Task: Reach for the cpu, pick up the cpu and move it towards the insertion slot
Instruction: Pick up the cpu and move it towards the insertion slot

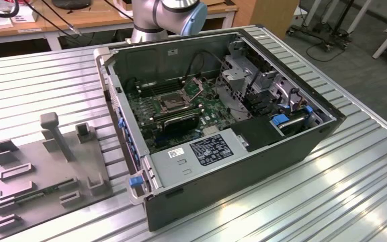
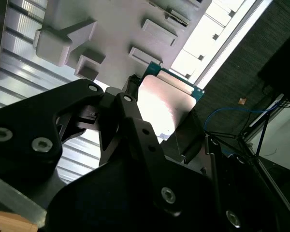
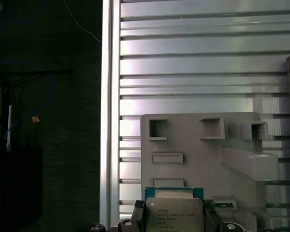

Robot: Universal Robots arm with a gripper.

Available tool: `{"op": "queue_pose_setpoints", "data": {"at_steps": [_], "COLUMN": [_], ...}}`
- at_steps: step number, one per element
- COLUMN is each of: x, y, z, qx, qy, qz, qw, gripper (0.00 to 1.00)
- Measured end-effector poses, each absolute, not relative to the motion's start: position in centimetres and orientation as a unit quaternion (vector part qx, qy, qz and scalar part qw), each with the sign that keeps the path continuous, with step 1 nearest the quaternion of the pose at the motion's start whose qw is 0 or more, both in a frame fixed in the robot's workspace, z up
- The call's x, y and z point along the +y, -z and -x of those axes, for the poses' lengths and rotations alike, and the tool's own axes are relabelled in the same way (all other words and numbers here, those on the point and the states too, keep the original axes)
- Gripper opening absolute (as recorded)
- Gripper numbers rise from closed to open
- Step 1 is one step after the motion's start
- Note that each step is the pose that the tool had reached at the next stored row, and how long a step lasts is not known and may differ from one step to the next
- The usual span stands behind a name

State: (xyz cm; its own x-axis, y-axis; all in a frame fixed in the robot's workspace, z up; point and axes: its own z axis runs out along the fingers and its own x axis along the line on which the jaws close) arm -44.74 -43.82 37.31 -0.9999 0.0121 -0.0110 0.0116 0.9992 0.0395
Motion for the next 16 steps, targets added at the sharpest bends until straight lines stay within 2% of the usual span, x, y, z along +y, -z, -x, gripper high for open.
{"op": "queue_pose_setpoints", "data": {"at_steps": [16], "x": [-43.8], "y": [-38.6], "z": [44.7], "qx": [1.0], "qy": [-0.02], "qz": [-0.006], "qw": [0.006], "gripper": [0.55]}}
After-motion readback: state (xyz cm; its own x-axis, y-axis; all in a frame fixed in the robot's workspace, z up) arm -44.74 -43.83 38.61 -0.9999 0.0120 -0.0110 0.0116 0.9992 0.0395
